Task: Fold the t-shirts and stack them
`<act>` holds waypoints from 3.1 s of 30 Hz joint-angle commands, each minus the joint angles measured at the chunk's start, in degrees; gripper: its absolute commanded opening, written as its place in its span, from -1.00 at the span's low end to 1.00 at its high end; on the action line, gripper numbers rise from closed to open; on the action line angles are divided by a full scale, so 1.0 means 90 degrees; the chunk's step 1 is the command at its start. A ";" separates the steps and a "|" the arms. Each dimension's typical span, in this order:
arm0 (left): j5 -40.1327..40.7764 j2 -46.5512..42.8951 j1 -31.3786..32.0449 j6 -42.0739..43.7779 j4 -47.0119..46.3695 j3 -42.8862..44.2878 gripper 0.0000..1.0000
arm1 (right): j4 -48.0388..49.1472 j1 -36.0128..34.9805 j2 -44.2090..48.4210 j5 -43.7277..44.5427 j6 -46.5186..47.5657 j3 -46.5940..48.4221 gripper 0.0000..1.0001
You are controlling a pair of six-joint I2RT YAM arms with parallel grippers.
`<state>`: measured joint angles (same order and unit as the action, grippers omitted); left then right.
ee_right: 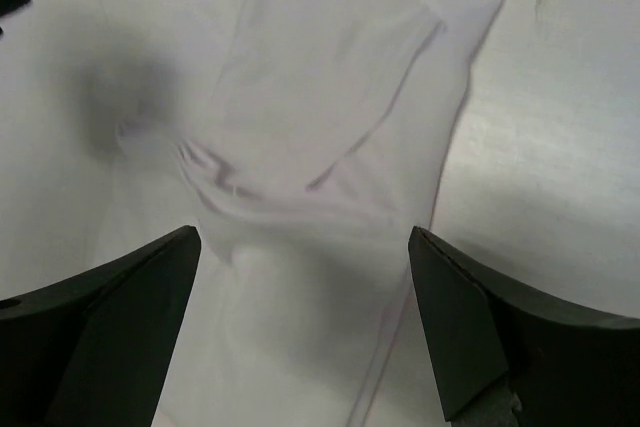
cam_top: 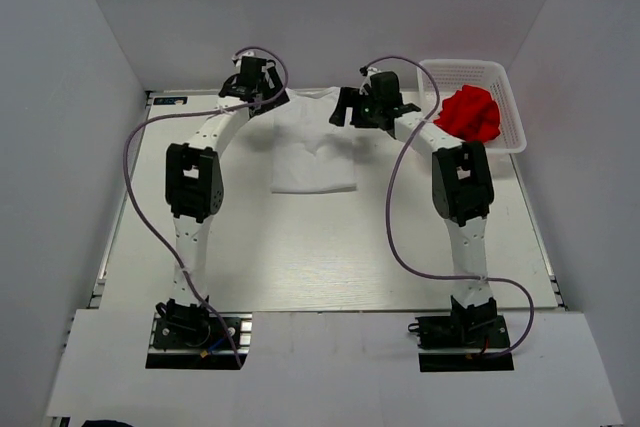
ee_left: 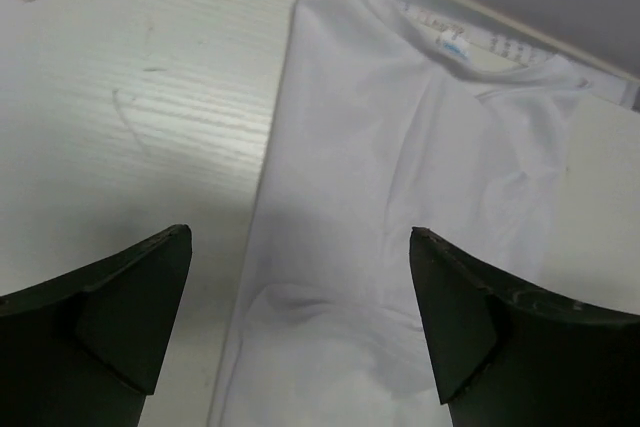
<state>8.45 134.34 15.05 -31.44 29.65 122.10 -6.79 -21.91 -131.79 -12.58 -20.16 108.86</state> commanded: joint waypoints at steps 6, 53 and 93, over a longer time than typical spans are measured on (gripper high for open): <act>-0.0480 -0.2951 0.0153 0.0144 -0.0979 -0.4120 0.99 | 0.0646 -0.0095 0.2511 -0.0312 0.0161 -0.3446 0.81; -0.2228 -0.4288 0.0329 -0.0198 -0.0435 -0.7356 -1.00 | -0.0123 -0.0241 0.3575 -0.0546 -0.0663 -0.5669 -1.00; -0.2140 -0.6403 0.0437 -0.0080 0.0251 -0.6194 -1.00 | -0.2185 -0.0202 0.6334 -0.0057 0.0668 -0.4967 -1.00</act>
<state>-14.26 75.59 19.86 -32.36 33.82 64.16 -26.74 -24.88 -73.23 -16.43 -15.03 61.14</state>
